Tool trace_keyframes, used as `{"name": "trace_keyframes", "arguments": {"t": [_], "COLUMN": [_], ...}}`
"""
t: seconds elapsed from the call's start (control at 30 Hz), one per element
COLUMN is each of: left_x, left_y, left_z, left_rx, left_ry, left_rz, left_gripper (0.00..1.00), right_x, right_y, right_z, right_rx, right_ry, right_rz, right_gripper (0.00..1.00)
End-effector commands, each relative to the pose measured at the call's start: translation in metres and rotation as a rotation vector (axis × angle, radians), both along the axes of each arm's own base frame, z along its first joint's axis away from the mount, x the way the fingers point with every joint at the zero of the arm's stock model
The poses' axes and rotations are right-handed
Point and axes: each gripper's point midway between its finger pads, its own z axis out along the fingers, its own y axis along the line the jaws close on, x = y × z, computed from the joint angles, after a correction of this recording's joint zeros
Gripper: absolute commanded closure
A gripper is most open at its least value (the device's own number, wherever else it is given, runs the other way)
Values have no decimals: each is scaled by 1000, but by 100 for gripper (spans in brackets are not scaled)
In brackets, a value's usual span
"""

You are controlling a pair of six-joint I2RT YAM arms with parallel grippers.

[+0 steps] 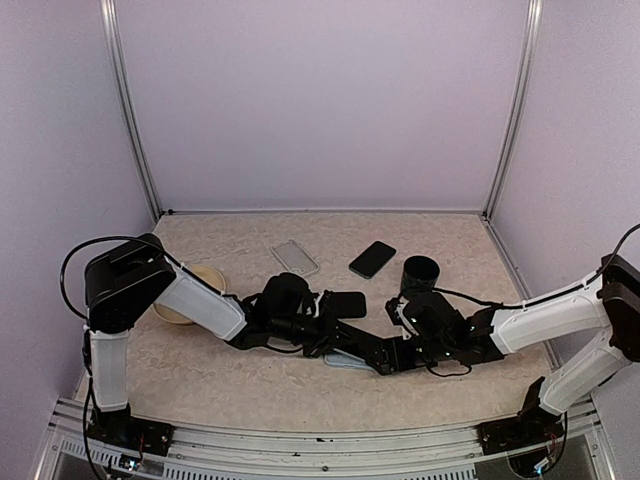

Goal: Put the phone into the phone case
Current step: Install the phone into the phone case.

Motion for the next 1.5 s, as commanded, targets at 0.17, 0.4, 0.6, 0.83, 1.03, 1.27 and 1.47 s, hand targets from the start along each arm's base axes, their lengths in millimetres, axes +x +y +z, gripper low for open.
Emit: {"name": "trace_keyframes", "arguments": {"t": [0.17, 0.4, 0.6, 0.83, 1.03, 1.27, 1.47], "left_x": [6, 14, 15, 16, 13, 8, 6], "left_y": [4, 9, 13, 13, 9, 3, 5], "left_z": [-14, -12, -13, -12, -12, -11, -10], "left_rx": [15, 17, 24, 26, 19, -20, -26], "left_ry": [22, 7, 5, 6, 11, 50, 31], "left_rz": [97, 134, 139, 142, 133, 112, 87], "left_gripper": [100, 100, 100, 100, 100, 100, 100], "right_x": [-24, -29, -28, -35, -38, -39, -35], "right_y": [49, 38, 23, 25, 38, 51, 43], "right_z": [17, 13, 12, 13, 14, 14, 14], "right_rx": [152, 117, 74, 102, 123, 120, 75], "right_ry": [37, 48, 30, 56, 55, 54, 32], "right_rz": [194, 185, 151, 171, 216, 253, 235], "right_gripper": [13, 13, 12, 13, 14, 14, 12]}}
